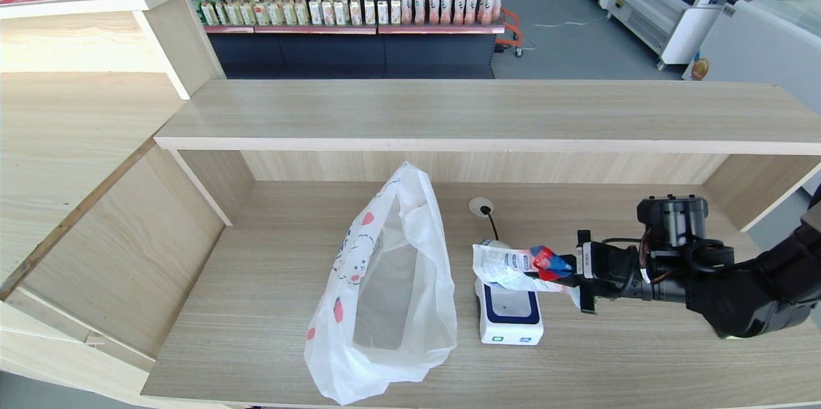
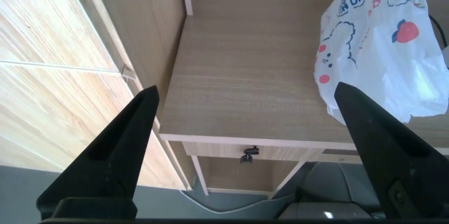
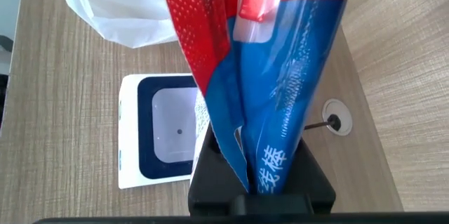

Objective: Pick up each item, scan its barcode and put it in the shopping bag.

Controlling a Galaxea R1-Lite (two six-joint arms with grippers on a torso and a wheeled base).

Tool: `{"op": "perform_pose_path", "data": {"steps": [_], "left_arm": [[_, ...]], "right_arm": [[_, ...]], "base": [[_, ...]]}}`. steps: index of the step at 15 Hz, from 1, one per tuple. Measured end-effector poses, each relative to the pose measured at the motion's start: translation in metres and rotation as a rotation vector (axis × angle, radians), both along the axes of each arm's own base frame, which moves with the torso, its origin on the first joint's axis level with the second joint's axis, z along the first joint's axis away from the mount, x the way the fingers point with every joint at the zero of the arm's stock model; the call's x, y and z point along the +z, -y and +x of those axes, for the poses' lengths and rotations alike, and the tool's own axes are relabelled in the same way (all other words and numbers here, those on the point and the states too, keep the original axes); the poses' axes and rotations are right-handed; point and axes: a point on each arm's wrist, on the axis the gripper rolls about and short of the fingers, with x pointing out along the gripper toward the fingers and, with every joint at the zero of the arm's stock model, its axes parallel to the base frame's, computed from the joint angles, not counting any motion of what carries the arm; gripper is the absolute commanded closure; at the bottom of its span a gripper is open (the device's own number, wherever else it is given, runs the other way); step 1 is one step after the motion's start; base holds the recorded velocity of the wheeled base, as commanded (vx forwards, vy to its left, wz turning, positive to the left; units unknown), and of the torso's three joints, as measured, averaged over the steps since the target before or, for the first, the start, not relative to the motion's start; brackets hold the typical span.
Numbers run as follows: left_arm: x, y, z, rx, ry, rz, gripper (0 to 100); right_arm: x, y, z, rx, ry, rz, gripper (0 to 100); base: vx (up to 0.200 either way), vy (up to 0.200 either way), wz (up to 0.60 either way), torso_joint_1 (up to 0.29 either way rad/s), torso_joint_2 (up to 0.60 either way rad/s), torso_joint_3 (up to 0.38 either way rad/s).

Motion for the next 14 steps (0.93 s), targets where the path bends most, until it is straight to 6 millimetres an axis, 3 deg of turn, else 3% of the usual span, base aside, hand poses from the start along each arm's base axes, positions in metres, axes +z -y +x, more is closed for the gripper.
{"op": "perform_pose_path", "data": {"steps": [2,4,6,8,12,14], "left_arm": [[0.0,0.0,0.0,0.0,0.0,0.0,0],[0.0,0.0,0.0,0.0,0.0,0.0,0],[0.0,0.0,0.0,0.0,0.0,0.0,0],[0.0,0.0,0.0,0.0,0.0,0.0,0],[0.0,0.0,0.0,0.0,0.0,0.0,0],[0.0,0.0,0.0,0.0,0.0,0.002,0]], "right_arm": [[0.014,0.003,-0.006,-0.032,-0.036,0.047,100],[0.043,0.007,-0.02,-0.116,-0.144,0.167,100],[0.074,0.012,-0.041,-0.293,-0.332,0.36,100],[0.092,0.016,-0.069,-0.489,-0.522,0.541,100],[0.101,0.024,-0.119,-0.683,-0.773,0.673,100],[0.102,0.026,-0.133,-0.694,-0.791,0.684,100]], "base": [[0.0,0.0,0.0,0.0,0.0,0.0],[0.0,0.0,0.0,0.0,0.0,0.0],[0.0,0.0,0.0,0.0,0.0,0.0],[0.0,0.0,0.0,0.0,0.0,0.0],[0.0,0.0,0.0,0.0,0.0,0.0],[0.0,0.0,0.0,0.0,0.0,0.0]]}}
